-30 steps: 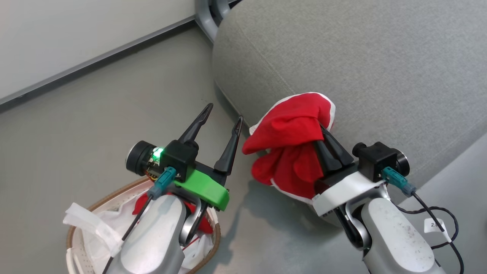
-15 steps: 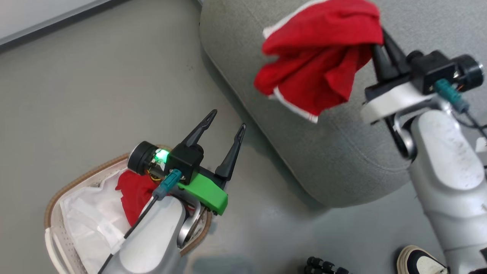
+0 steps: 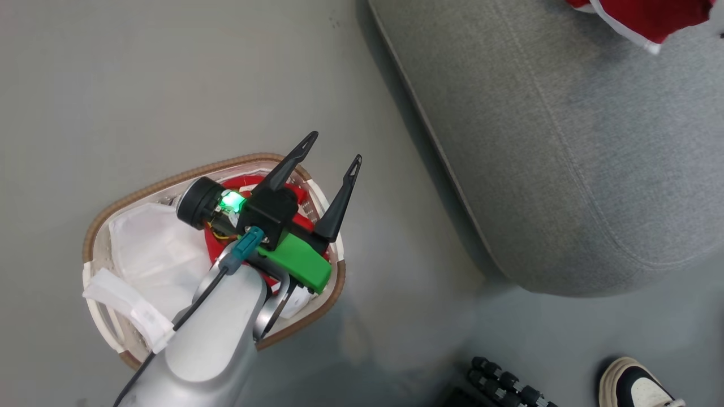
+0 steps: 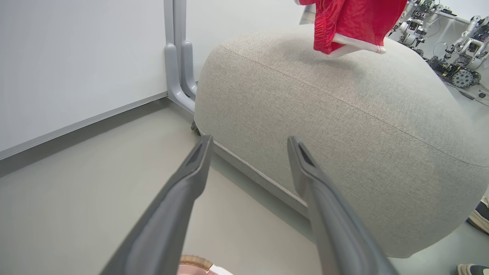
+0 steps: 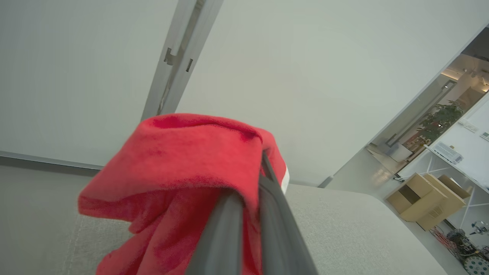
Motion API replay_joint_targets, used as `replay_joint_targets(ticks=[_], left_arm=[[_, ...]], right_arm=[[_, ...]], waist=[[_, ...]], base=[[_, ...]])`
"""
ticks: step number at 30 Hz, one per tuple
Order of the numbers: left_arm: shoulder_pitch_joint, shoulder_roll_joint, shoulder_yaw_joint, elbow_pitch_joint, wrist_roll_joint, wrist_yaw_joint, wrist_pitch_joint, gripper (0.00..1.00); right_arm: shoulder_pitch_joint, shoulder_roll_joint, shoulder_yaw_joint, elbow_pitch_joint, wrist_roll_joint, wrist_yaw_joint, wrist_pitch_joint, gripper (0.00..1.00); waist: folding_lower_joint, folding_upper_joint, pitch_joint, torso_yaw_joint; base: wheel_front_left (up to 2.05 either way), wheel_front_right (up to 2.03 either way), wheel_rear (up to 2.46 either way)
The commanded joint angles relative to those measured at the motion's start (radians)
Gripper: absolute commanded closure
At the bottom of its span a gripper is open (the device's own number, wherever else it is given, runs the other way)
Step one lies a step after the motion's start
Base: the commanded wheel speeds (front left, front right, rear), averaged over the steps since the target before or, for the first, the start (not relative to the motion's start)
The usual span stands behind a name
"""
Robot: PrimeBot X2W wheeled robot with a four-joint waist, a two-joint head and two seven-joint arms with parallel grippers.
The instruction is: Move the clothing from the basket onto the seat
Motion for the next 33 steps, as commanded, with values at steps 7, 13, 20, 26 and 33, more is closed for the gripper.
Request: replay_joint_targets(ticks=[7, 13, 20, 26, 33], left_arm=[[-0.035, 0.024, 0.008, 0.000, 0.005, -0.004, -0.001, 0.00], [-0.024, 0.033, 0.030, 0.000, 0.003, -0.004, -0.001, 0.00], [0.005, 0.027, 0.066, 0.003, 0.007, -0.004, -0.001, 0.00], [0.049, 0.007, 0.122, 0.011, 0.013, 0.011, -0.001, 0.00], [0.112, -0.027, 0.198, -0.004, 0.024, 0.019, -0.001, 0.00]], right_arm=[[0.032, -0.002, -0.164, 0.149, -0.080, -0.001, -0.005, 1.00], [0.125, 0.053, -0.318, 0.222, -0.132, -0.001, -0.004, 0.00], [0.254, 0.145, -0.417, 0.161, -0.180, -0.001, -0.004, 0.00], [0.375, 0.195, -0.348, 0.075, -0.186, -0.001, -0.004, 0.00], [0.488, 0.195, -0.166, -0.045, -0.071, -0.001, -0.004, 0.00]], waist=[[0.0000, -0.0001, 0.104, 0.087], [0.0000, -0.0001, 0.091, 0.084], [0.0000, -0.0001, 0.033, 0.072], [0.0000, -0.0001, -0.040, 0.078], [0.0000, -0.0001, -0.118, 0.130]], base=[[0.00, 0.00, 0.00], [0.00, 0.00, 0.00], [0.00, 0.00, 0.00], [0.00, 0.00, 0.00], [0.00, 0.00, 0.00]])
